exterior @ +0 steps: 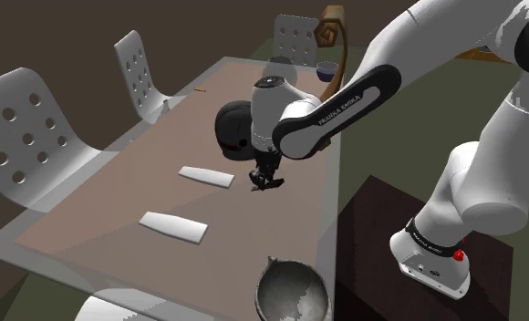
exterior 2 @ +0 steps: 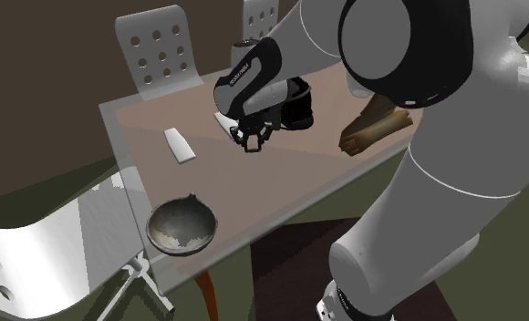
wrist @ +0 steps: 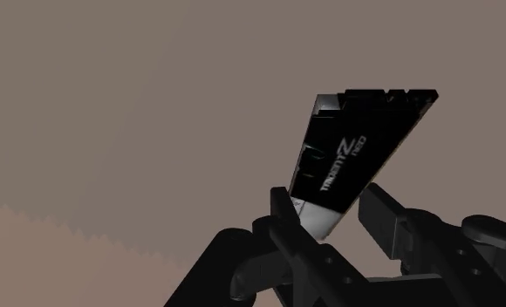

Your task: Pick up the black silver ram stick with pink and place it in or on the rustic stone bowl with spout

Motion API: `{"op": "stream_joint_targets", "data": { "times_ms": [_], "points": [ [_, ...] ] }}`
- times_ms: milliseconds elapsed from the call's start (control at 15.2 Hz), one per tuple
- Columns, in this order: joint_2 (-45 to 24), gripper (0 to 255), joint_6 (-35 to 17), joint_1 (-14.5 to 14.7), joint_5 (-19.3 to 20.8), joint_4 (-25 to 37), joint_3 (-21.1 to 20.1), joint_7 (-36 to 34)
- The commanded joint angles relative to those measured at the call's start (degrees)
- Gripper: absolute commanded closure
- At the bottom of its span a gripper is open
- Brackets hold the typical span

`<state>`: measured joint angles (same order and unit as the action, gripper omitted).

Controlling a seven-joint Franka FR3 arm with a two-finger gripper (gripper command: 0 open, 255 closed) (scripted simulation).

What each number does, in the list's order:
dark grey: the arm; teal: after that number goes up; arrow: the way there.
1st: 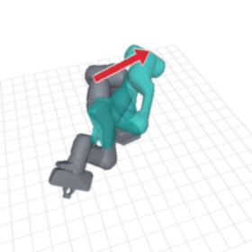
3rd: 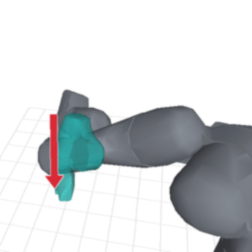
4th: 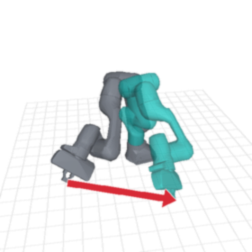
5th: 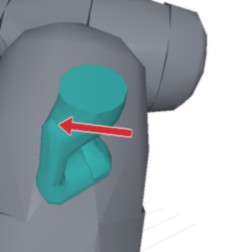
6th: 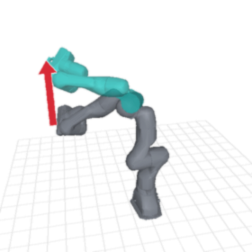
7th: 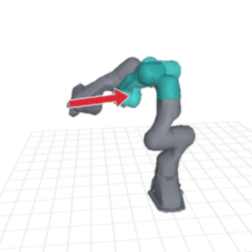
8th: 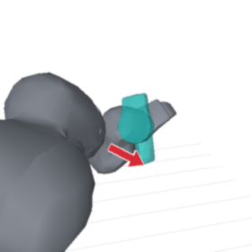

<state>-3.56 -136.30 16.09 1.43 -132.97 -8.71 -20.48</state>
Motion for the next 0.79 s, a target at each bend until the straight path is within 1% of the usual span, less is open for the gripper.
{"op": "stream_joint_targets", "data": {
  "times_ms": [0, 726],
  "points": [
    [1.2, 255, 1.5, 0.0, -0.3, 0.3, 0.0, 0.2],
    [6.3, 255, 10.0, -0.1, -1.4, 3.8, 0.0, 1.1]
  ]
}}
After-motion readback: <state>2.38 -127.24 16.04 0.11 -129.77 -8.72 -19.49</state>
